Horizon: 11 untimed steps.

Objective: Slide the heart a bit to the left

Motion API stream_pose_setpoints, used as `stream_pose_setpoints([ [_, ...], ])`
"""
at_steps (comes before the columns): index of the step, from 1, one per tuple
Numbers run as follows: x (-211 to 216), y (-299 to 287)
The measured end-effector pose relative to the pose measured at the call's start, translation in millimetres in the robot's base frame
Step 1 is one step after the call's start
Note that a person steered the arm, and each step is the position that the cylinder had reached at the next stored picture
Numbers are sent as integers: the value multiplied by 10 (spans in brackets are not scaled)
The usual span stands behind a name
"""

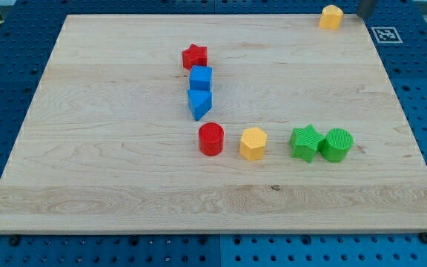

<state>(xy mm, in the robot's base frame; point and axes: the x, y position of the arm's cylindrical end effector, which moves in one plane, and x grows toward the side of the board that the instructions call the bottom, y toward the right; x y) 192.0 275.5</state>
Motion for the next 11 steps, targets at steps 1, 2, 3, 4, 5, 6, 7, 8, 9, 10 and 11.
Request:
stream_pose_setpoints([
  [1,1,-754],
  [2,4,-1195],
  [3,-9,-1259],
  [4,-9,-1259],
  [5,-3,-889],
  [6,4,-393],
  [7,96,-405],
  [8,268,-589],
  [9,369,-709],
  [10,369,-891],
  [11,369,-1131],
])
